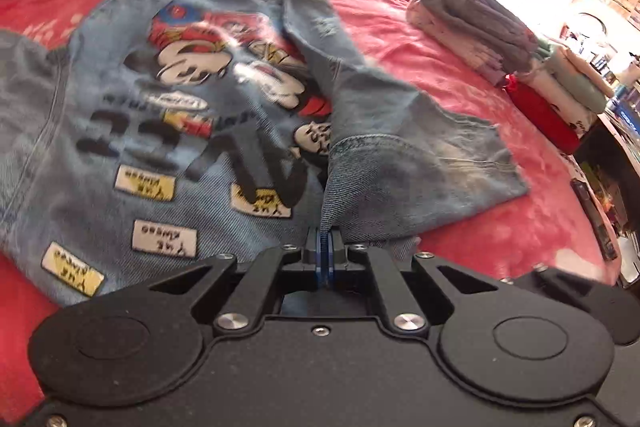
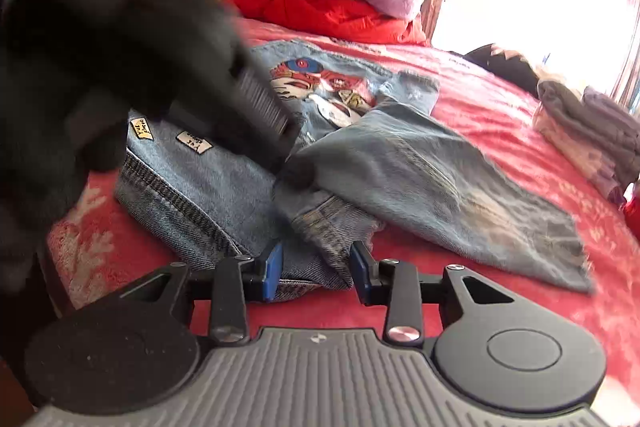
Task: Fold clothes
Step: 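Grasp the sleeve with the left gripper and fold it over the jacket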
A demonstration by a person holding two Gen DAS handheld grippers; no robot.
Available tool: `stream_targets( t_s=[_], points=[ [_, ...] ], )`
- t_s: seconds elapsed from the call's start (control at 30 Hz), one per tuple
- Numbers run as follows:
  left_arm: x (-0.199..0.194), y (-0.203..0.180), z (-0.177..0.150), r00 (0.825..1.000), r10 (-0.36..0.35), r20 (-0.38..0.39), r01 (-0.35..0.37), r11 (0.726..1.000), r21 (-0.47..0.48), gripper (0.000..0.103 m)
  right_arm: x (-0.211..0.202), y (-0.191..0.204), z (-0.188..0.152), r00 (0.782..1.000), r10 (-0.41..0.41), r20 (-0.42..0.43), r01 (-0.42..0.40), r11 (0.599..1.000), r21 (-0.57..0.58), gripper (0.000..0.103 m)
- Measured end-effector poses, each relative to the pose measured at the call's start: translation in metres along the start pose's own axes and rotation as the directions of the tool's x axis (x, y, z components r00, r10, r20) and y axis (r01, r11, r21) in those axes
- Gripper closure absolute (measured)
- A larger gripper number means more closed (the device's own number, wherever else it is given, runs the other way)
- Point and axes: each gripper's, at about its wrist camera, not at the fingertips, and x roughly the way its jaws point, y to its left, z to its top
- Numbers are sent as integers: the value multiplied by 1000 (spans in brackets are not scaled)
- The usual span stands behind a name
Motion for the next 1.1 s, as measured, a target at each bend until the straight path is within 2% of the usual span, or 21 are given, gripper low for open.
stream_targets(
  t_s=[0.1, 0.3, 0.37, 0.47, 0.57, 0.7, 0.8, 0.93, 1.03, 1.1],
  points=[
    [-13, -5, 7, 999, -24, 43, 24, 1000, 17, 101, -6, 0, 1, 999, -23, 35, 23, 1000, -10, 65],
    [-26, -2, 10, 997, -53, 59, 55, 998, -35, 101, -6, 12, 0, 996, -22, 83, 30, 995, -91, 64],
    [-28, -3, 10, 997, -45, 64, 47, 998, -36, 101, 1, 12, 1, 998, -5, 56, 10, 996, -83, 64],
    [-12, -2, 2, 1000, 11, 16, -11, 1000, -10, 101, 7, 11, 2, 1000, 1, 29, 1, 997, -76, 64],
    [-5, 1, -4, 999, 35, -6, -35, 999, -10, 101, 7, 10, 2, 1000, 3, 21, -2, 998, -70, 66],
    [-21, -5, 5, 999, 21, 48, -22, 1000, 6, 101, -2, 13, 2, 996, -30, 82, 39, 994, -103, 65],
    [-12, 0, 0, 999, 35, 15, -35, 999, -1, 101, 12, 12, -2, 1000, 6, 14, -5, 996, -84, 63],
    [-2, 4, -4, 999, 37, -8, -37, 999, 0, 101, 20, 4, 0, 999, 44, -21, -45, 998, -31, 62],
    [-7, 3, -1, 1000, 13, -23, -12, 1000, 22, 100, 13, 14, -1, 1000, 9, 3, -9, 996, -86, 63],
    [-13, -2, 2, 1000, 21, -10, -20, 998, 67, 98, 11, 16, -2, 1000, -5, 30, 8, 995, -104, 63]
  ],
)
